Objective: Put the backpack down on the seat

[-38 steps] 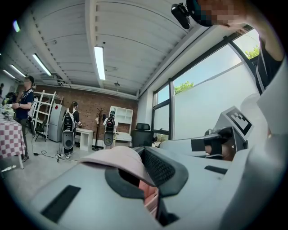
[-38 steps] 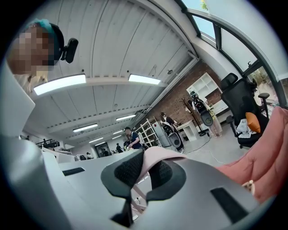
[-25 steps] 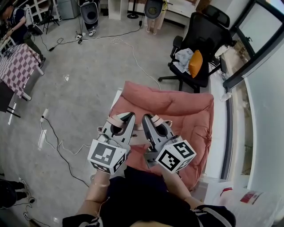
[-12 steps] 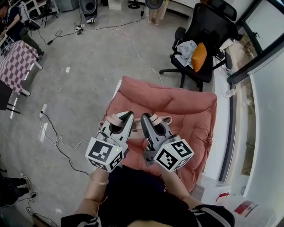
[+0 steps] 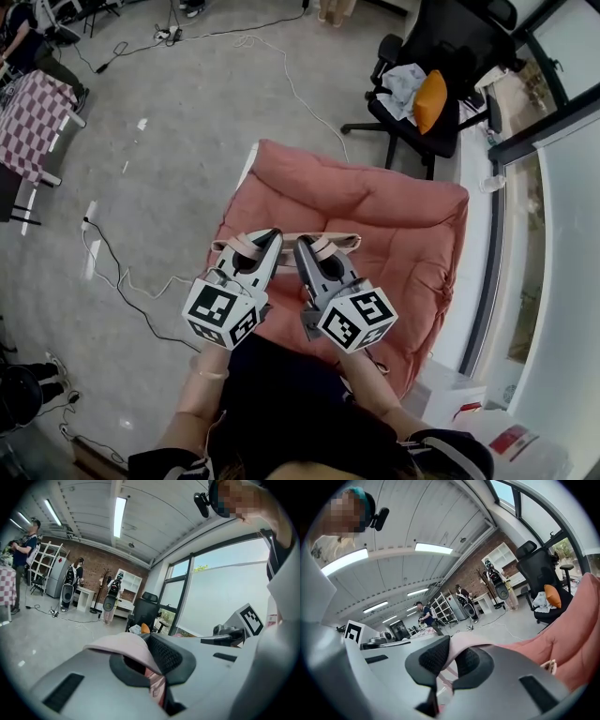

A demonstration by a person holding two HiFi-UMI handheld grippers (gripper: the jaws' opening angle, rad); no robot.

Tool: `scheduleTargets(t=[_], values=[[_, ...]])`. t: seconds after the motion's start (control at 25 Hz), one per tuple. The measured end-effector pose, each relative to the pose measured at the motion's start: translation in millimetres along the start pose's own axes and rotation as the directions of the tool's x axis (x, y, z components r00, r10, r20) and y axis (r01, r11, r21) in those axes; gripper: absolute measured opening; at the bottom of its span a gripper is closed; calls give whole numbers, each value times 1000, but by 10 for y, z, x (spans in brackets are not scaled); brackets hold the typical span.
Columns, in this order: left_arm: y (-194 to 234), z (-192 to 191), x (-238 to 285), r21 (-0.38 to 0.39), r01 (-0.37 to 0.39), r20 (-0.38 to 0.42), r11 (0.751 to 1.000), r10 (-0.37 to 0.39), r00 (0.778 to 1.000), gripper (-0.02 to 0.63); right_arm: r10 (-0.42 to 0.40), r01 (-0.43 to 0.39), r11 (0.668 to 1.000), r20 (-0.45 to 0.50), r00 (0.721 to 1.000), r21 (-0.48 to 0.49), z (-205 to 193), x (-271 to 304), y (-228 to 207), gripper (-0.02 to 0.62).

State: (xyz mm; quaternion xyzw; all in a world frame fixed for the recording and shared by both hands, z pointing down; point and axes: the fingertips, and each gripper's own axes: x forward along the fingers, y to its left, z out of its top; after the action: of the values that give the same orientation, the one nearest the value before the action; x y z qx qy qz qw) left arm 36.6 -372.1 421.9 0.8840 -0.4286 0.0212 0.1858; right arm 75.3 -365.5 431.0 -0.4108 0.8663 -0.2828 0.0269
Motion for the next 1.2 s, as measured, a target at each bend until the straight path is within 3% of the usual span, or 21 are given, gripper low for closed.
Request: scheduleTargets(t=[0.24,0.44,1.0,1.2], values=[[159,-269,-79,-48,0,-59,999,-2,998,18,-33,35,999,-50,998,37,-349,63,16,46],[289,-483,-185,-64,-10,-102,998,3,995,18,-54,55,998,-90,995,9,-641,130,68,46],[340,-1026,-452,-135,1,-191,991,-26,981,18,-134,151,982,-154,979,111,-1263,29,110,46],[382,-1194,-511,-139,-5,-222,990,-26,975,18,-138,157,982,-175,975,105,-1425,30,127,46]])
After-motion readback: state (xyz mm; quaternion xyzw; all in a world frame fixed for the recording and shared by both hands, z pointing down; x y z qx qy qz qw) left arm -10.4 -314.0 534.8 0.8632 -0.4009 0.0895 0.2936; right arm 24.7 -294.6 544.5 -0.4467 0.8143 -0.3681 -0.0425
